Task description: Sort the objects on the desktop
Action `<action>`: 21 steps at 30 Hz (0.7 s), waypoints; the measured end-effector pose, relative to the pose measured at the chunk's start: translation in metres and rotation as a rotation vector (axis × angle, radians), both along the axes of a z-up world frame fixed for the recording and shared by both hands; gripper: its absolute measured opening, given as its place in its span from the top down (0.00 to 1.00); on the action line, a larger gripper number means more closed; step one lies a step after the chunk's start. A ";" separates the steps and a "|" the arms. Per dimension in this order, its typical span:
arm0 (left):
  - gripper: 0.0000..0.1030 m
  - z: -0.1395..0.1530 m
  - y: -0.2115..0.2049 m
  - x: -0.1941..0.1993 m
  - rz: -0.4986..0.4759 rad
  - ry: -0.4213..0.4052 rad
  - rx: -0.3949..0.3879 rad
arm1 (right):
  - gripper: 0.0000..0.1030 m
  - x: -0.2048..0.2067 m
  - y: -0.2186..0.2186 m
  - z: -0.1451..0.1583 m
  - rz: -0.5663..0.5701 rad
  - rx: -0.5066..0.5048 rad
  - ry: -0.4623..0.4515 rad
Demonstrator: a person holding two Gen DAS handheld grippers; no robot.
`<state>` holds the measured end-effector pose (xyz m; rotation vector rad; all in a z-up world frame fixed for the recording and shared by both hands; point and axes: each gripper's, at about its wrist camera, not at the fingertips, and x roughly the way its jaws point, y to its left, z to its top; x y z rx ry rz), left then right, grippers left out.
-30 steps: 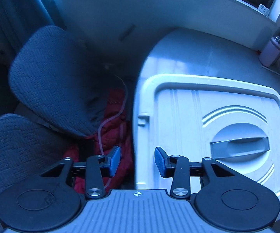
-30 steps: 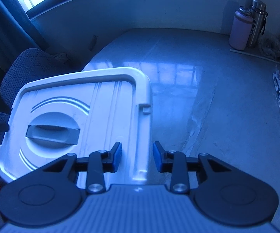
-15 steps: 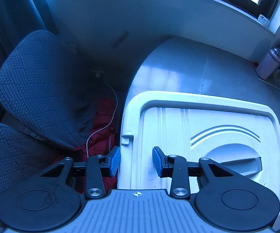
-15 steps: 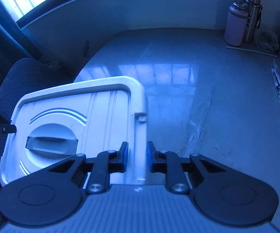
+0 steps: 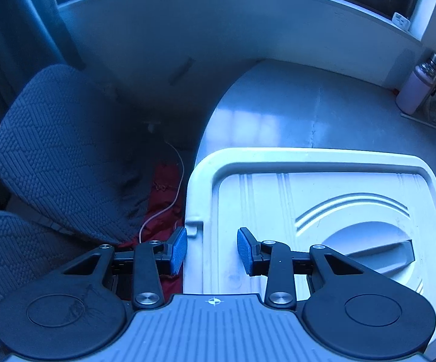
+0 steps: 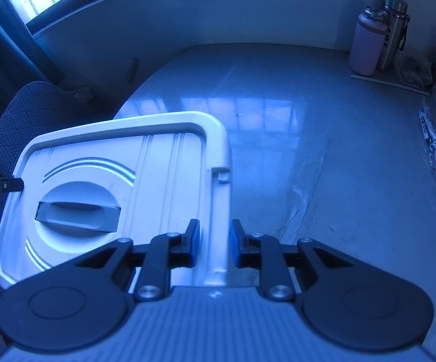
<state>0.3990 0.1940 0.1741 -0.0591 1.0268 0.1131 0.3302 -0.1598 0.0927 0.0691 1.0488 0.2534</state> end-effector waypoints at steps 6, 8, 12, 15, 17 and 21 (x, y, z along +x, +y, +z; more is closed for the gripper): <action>0.63 0.000 0.000 0.004 -0.020 -0.002 0.002 | 0.78 -0.003 0.001 0.000 -0.017 -0.003 -0.003; 0.63 0.000 0.000 0.003 -0.021 -0.004 0.002 | 0.78 -0.004 0.005 0.001 -0.019 -0.018 -0.004; 0.63 0.000 0.001 0.003 -0.028 -0.005 0.006 | 0.78 -0.005 0.013 0.003 -0.026 -0.053 -0.008; 0.63 -0.001 0.000 0.002 -0.048 -0.009 0.014 | 0.78 -0.009 0.016 0.003 -0.040 -0.063 -0.018; 0.63 -0.001 0.000 0.001 -0.061 -0.011 0.020 | 0.78 -0.012 0.015 0.003 -0.055 -0.061 -0.019; 0.62 -0.002 0.000 0.000 -0.079 -0.019 0.031 | 0.74 -0.016 0.018 0.003 -0.076 -0.064 -0.024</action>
